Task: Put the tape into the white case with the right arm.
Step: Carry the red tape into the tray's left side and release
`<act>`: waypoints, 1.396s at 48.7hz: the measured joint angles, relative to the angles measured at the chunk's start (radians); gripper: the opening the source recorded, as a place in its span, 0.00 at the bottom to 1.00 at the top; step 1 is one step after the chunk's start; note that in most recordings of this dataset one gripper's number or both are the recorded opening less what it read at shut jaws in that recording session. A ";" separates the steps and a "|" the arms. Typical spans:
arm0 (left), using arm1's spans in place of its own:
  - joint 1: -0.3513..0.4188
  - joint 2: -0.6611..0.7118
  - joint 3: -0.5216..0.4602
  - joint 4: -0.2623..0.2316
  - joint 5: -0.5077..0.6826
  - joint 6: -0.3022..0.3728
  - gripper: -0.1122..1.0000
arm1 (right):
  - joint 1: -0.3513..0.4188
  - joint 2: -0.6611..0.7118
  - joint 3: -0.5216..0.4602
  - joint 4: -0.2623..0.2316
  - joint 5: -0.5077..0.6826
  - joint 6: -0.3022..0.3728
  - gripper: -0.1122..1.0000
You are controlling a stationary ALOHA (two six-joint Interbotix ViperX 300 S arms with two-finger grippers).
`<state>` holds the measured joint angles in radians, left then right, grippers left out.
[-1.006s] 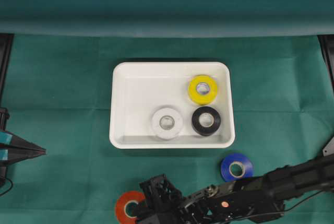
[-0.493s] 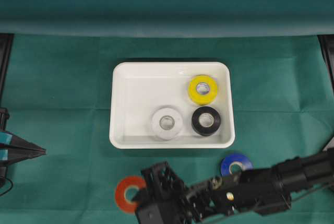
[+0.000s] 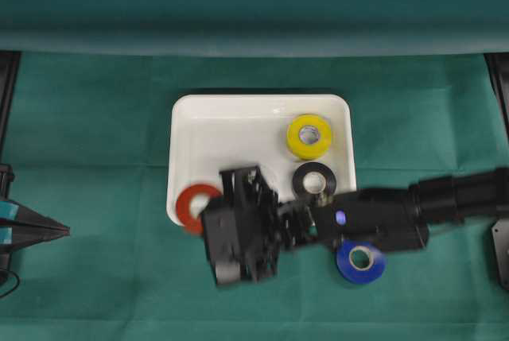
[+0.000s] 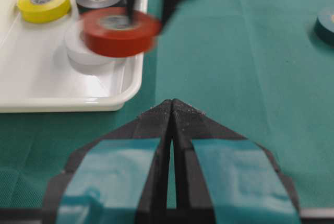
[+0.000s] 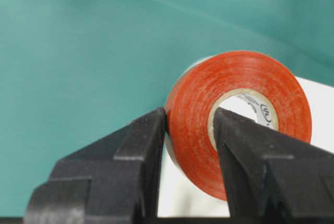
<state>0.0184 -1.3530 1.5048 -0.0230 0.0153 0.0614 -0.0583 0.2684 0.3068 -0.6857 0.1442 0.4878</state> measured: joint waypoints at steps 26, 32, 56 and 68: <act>0.000 0.000 0.000 0.000 0.000 0.002 0.10 | -0.216 0.038 0.000 -0.009 -0.092 0.000 0.11; 0.000 0.000 0.000 0.000 0.000 0.002 0.10 | -0.212 0.040 0.000 -0.009 -0.110 0.000 0.11; 0.000 0.000 0.000 0.000 0.000 0.002 0.10 | -0.215 0.038 -0.002 -0.009 -0.120 0.000 0.60; 0.000 0.000 0.000 0.000 0.000 0.000 0.10 | -0.215 0.040 -0.002 -0.011 -0.120 0.003 0.68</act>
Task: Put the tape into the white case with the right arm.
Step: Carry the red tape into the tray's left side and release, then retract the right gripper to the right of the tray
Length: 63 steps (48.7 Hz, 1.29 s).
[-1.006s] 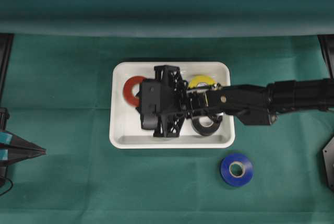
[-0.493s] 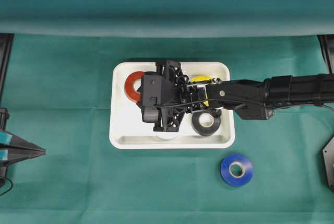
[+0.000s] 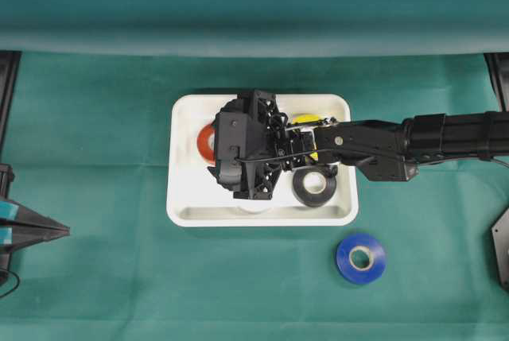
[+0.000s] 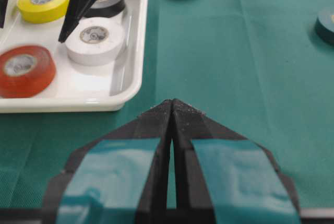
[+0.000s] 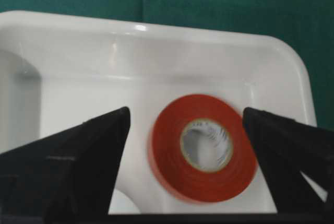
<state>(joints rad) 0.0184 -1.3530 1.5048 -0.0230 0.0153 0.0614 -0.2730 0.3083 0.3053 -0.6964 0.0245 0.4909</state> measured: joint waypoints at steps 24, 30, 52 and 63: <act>0.000 0.000 0.000 0.000 0.000 0.002 0.10 | 0.000 -0.201 0.247 0.002 0.046 0.003 0.68; 0.000 0.000 0.000 0.000 0.000 0.002 0.10 | 0.000 -0.291 0.350 0.000 0.044 0.006 0.68; 0.002 -0.003 0.003 0.000 0.000 0.002 0.10 | 0.000 -0.594 0.653 0.003 0.017 0.009 0.68; 0.002 -0.003 0.003 0.000 0.000 0.002 0.10 | 0.000 -0.756 0.801 0.003 -0.017 0.011 0.68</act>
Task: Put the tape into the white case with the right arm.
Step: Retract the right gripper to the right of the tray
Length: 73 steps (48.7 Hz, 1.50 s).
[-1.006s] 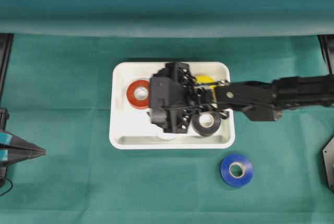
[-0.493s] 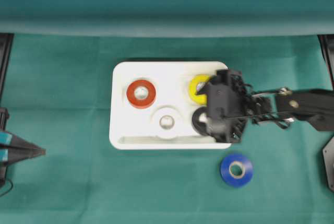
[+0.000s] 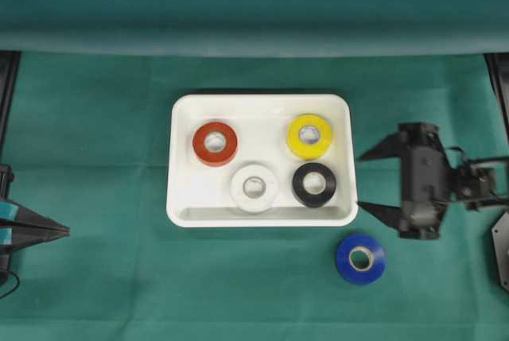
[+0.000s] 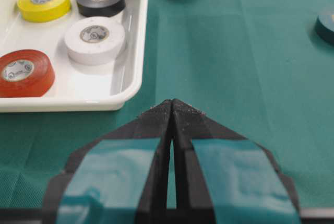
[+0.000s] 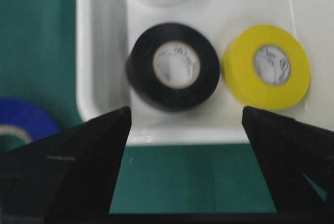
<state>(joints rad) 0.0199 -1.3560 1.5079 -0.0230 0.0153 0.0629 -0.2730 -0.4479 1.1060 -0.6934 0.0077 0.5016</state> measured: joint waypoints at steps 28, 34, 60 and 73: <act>0.000 -0.002 0.000 0.000 0.000 0.000 0.10 | 0.000 -0.426 0.267 0.020 -0.017 0.023 0.67; -0.002 -0.002 0.000 0.000 0.000 0.000 0.10 | 0.000 -0.445 0.275 0.021 -0.018 0.041 0.67; 0.000 -0.002 0.000 0.002 0.000 0.000 0.10 | 0.267 -0.436 0.282 0.021 -0.015 0.046 0.67; -0.002 -0.002 0.000 0.002 0.000 -0.002 0.10 | 0.348 -0.436 0.291 0.021 0.014 0.046 0.66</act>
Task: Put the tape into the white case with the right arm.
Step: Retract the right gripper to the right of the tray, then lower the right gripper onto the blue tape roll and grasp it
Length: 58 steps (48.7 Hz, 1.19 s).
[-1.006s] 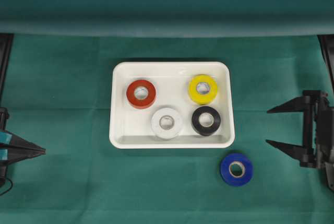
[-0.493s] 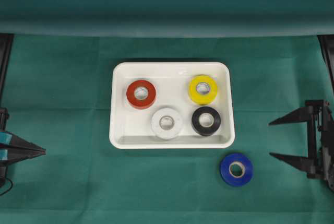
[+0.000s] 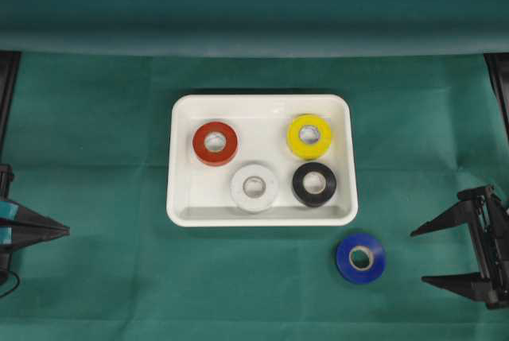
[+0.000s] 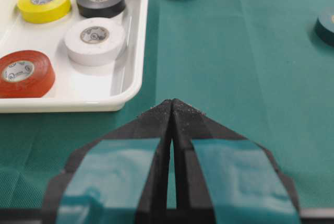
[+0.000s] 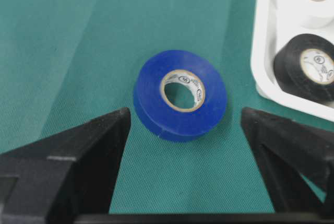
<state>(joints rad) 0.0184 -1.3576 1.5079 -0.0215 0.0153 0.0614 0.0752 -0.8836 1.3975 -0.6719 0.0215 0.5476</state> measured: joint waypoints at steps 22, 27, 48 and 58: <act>0.002 0.000 0.000 0.000 0.000 0.002 0.10 | 0.000 0.103 -0.031 0.000 0.002 0.000 0.66; 0.000 0.000 0.000 -0.002 0.000 0.002 0.10 | 0.000 0.184 -0.067 -0.002 -0.012 -0.005 0.66; 0.000 0.000 0.000 -0.002 0.000 0.000 0.10 | 0.011 0.476 -0.201 -0.009 -0.075 -0.012 0.66; 0.000 0.000 0.000 0.000 0.000 0.000 0.10 | 0.011 0.506 -0.219 -0.009 -0.075 -0.012 0.66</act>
<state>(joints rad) 0.0184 -1.3576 1.5079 -0.0215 0.0153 0.0614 0.0859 -0.3774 1.1781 -0.6811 -0.0537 0.5354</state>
